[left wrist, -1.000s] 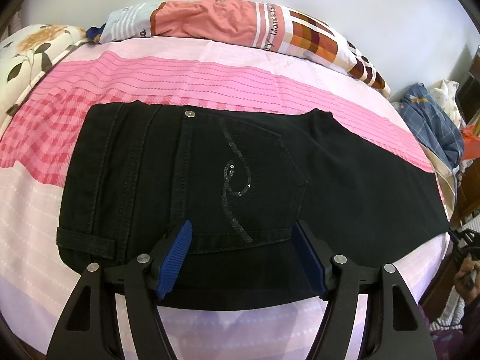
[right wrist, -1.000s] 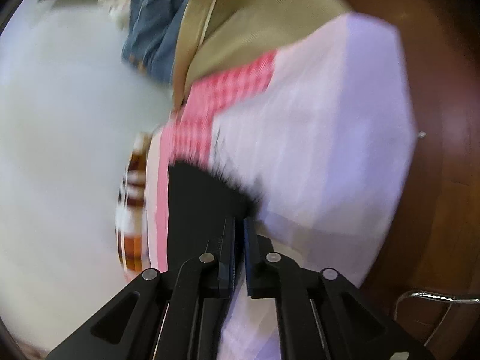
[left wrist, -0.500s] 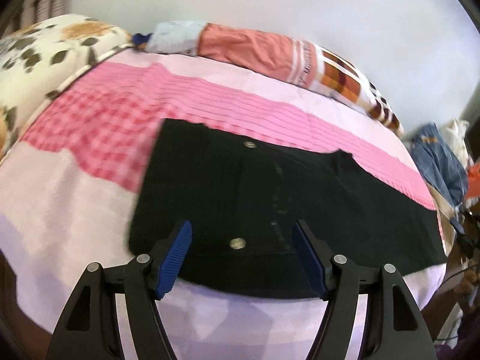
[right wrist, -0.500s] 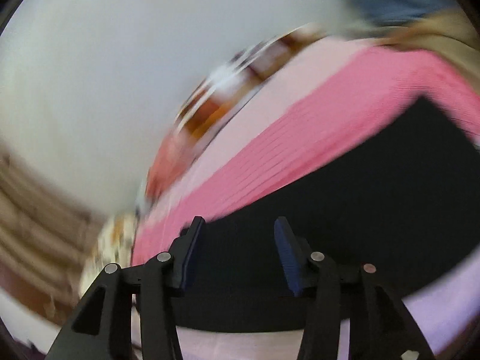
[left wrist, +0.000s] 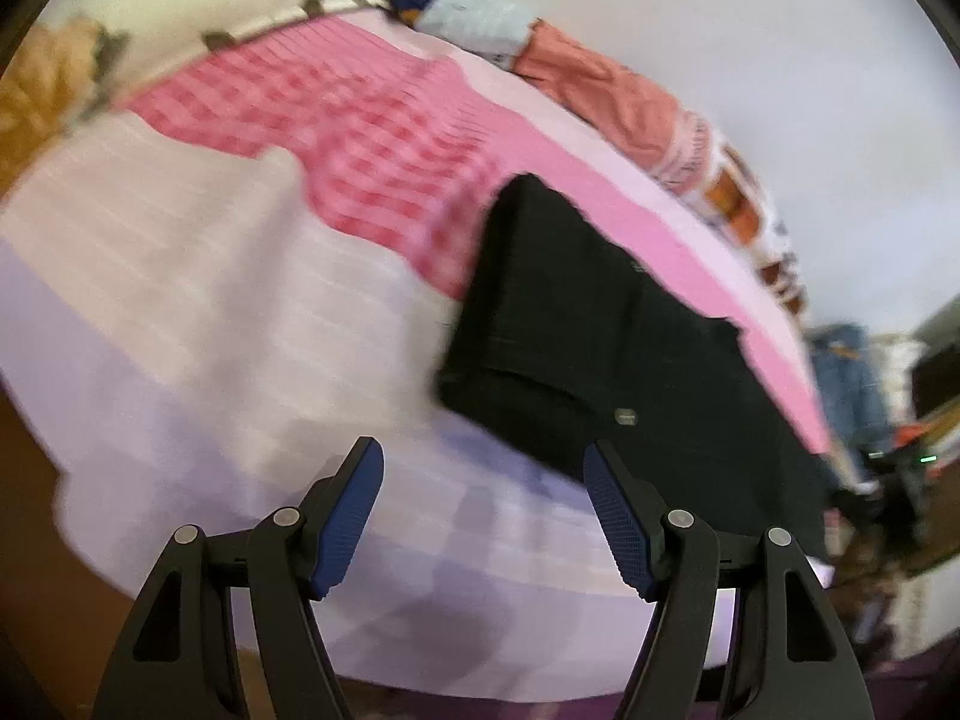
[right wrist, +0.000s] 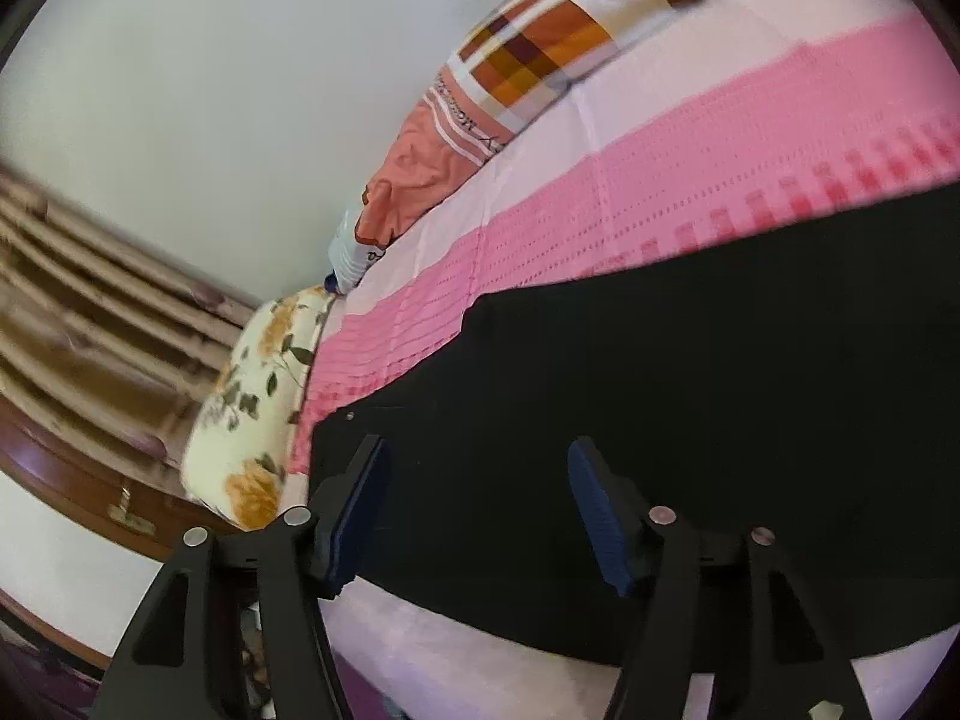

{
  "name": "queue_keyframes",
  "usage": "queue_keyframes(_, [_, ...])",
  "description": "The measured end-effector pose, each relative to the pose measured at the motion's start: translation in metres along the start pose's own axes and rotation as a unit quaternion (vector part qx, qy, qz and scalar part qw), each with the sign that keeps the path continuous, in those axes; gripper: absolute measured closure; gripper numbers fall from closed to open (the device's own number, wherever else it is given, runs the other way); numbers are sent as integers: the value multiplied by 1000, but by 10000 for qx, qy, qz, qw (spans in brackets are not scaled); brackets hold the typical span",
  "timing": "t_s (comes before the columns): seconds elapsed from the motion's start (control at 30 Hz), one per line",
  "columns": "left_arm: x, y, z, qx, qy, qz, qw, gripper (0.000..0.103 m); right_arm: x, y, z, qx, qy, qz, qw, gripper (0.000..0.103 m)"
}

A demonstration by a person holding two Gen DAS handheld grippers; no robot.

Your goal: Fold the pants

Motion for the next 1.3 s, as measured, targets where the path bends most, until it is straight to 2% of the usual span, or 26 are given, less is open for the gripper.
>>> queue_keyframes(0.03, [2, 6, 4, 100, -17, -118, 9999, 33, 2, 2, -1, -13, 53, 5, 10000, 41])
queue_keyframes(0.1, [2, 17, 5, 15, 38, -287, 9996, 35, 4, 3, 0, -35, 163, 7, 9999, 39])
queue_keyframes(0.17, [-1, 23, 6, 127, -90, -268, 9995, 39, 6, 4, -1, -8, 209, 1, 9998, 39])
queue_keyframes(0.2, [-4, 24, 9, 252, -169, -237, 9993, 51, 6, 4, -2, 18, 205, -11, 9998, 38])
queue_keyframes(0.23, [-6, 25, 11, 222, -130, -224, 9994, 66, 7, 4, -2, 45, 196, -23, 9998, 37])
queue_keyframes(0.3, [-9, 30, 17, 14, 138, -255, 9996, 73, 8, 6, -2, 66, 216, -35, 9997, 34])
queue_keyframes(0.37, [-12, 32, 23, 5, 249, -223, 9994, 83, 9, 8, -1, 59, 277, -54, 9996, 32])
queue_keyframes(0.53, [-29, 34, 27, -19, 403, -110, 9991, 86, 12, 12, -3, 54, 283, -84, 9996, 31])
queue_keyframes(0.63, [-44, 33, 34, -44, 487, 101, 9988, 87, 12, 13, -7, 37, 217, -71, 9997, 31])
queue_keyframes(0.73, [-49, 32, 44, -269, 857, 238, 9957, 87, 12, 11, -8, 35, 169, -40, 9998, 30])
queue_keyframes(0.87, [-33, 48, 16, -416, 570, -41, 9975, 87, 13, 14, -3, -11, 313, -80, 9995, 29])
queue_keyframes(1.03, [-24, 45, 14, -458, 542, -95, 9974, 87, 6, 16, -6, -151, 280, -106, 9994, 29])
queue_keyframes(1.17, [-24, 45, 11, -420, 443, -104, 9981, 84, -14, 18, -22, -52, -376, -67, 9993, 29])
queue_keyframes(1.3, [-24, 44, 11, -401, 406, -79, 9983, 83, -38, 39, -38, 466, -1650, -140, 9851, 29])
Point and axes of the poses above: each gripper's, at about its wrist camera, not at the fingertips, and y roughly the way its jaws point, z to its right, x to its underside, the point moved 9 cm from there along y, roughly the way its jaws point, and after that the axes turned 7 degrees about x, right-handed, at the moved point
